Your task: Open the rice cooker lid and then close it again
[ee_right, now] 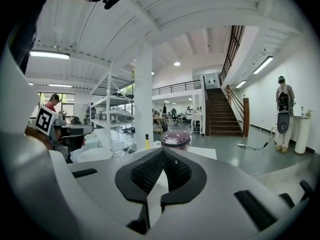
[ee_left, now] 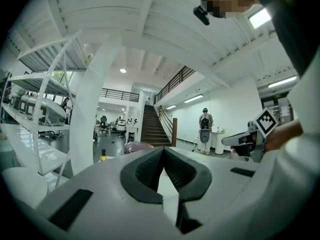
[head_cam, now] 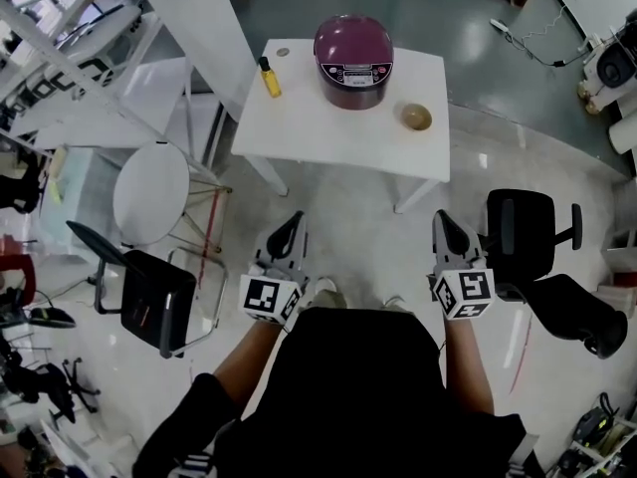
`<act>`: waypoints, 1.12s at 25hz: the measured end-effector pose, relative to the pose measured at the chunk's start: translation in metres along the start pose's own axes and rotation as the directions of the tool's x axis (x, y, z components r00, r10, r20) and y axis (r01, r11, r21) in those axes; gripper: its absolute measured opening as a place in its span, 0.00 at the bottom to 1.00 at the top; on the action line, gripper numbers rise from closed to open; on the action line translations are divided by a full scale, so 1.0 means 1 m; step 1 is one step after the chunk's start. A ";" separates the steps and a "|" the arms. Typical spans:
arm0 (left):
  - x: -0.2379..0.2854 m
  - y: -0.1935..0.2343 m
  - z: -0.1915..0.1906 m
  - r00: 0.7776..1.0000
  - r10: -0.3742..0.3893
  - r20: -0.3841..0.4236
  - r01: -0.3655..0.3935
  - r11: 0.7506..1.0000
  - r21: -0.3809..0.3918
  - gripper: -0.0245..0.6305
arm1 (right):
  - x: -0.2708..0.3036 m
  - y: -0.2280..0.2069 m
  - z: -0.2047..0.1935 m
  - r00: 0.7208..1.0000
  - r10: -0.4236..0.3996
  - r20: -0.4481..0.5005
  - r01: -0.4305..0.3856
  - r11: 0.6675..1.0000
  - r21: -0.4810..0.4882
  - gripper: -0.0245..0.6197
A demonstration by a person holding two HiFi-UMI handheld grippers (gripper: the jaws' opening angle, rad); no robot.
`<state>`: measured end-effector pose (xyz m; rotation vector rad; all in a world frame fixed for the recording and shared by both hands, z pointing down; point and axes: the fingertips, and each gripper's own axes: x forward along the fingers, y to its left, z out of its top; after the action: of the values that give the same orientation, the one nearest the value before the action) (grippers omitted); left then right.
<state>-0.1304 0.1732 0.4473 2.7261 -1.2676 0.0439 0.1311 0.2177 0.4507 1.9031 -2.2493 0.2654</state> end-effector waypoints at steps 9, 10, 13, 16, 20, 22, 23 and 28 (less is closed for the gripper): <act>0.018 -0.004 0.001 1.000 -0.019 0.024 0.019 0.999 0.025 0.04 | -0.001 -0.010 -0.004 0.999 -0.035 0.000 0.035 0.999 -0.009 0.04; 0.019 -0.003 0.003 0.999 -0.020 0.026 0.019 0.999 0.028 0.04 | 0.001 -0.009 -0.006 0.999 -0.037 -0.001 0.037 0.999 -0.006 0.04; 0.020 0.005 0.001 0.999 -0.021 0.025 0.020 0.999 0.038 0.04 | 0.004 -0.003 -0.012 0.999 -0.045 -0.006 0.046 0.999 0.005 0.04; 0.019 0.013 -0.006 1.000 -0.023 0.015 0.022 0.999 0.034 0.04 | 0.007 0.002 -0.017 0.998 -0.053 -0.012 0.053 0.999 0.006 0.04; 0.015 0.017 -0.013 0.999 -0.034 -0.002 0.034 0.999 0.024 0.04 | 0.008 0.007 -0.021 0.998 -0.059 -0.019 0.059 0.998 -0.019 0.04; 0.014 0.020 -0.016 0.999 -0.040 -0.003 0.040 0.999 0.024 0.04 | 0.009 0.009 -0.021 0.998 -0.061 -0.016 0.061 0.998 -0.022 0.04; 0.013 0.021 -0.016 0.999 -0.042 -0.001 0.042 0.999 0.023 0.04 | 0.009 0.011 -0.020 0.998 -0.062 -0.014 0.062 0.998 -0.024 0.04; 0.003 0.021 -0.021 0.999 -0.041 -0.012 0.042 0.999 0.019 0.04 | 0.007 0.023 -0.024 0.999 -0.038 -0.033 0.037 0.998 -0.049 0.04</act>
<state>-0.1444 0.1605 0.4709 2.7630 -1.2134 0.0679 0.1083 0.2204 0.4752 1.8994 -2.1757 0.2337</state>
